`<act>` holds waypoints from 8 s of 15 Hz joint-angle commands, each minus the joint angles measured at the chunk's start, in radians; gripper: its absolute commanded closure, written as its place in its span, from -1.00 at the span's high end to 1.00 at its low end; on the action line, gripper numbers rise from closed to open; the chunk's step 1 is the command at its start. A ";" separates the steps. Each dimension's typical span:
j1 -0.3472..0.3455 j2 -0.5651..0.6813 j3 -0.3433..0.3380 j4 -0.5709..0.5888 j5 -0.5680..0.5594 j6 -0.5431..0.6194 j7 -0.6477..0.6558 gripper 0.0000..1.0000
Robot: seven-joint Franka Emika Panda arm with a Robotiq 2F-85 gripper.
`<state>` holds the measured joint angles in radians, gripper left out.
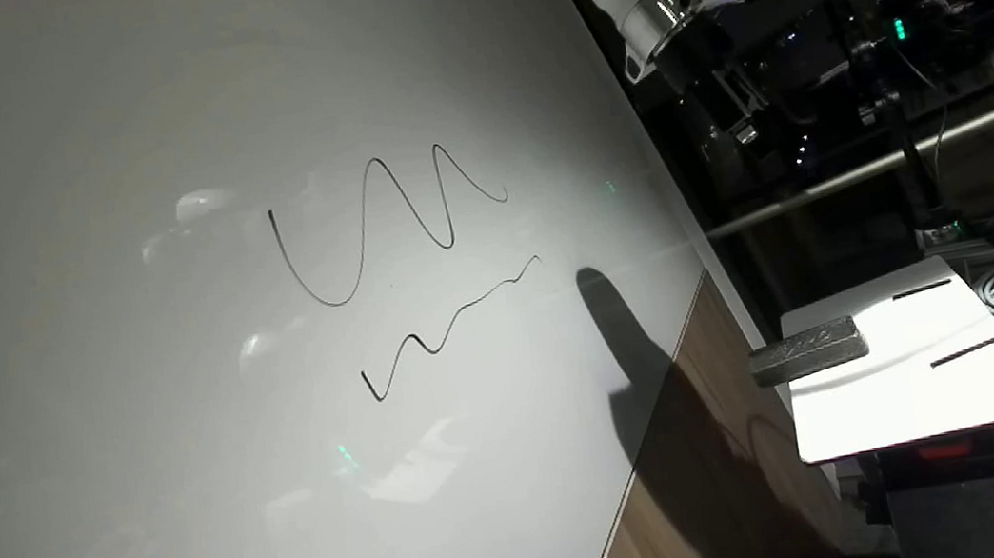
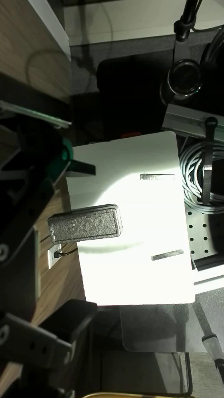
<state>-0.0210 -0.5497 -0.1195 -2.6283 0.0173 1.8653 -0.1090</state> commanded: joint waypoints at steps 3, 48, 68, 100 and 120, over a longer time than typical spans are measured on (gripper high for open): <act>-0.012 0.001 0.011 0.001 0.006 -0.001 -0.005 1.00; 0.045 0.362 0.225 -0.147 -0.139 0.645 0.241 1.00; 0.032 0.557 0.154 -0.146 -0.296 0.794 0.277 1.00; 0.122 0.556 0.177 -0.140 -0.299 0.810 0.299 -0.36; 0.129 0.292 0.523 0.421 -0.591 0.605 0.531 -0.36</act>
<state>0.1207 -0.2742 0.3824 -2.2873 -0.5215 2.4910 0.3889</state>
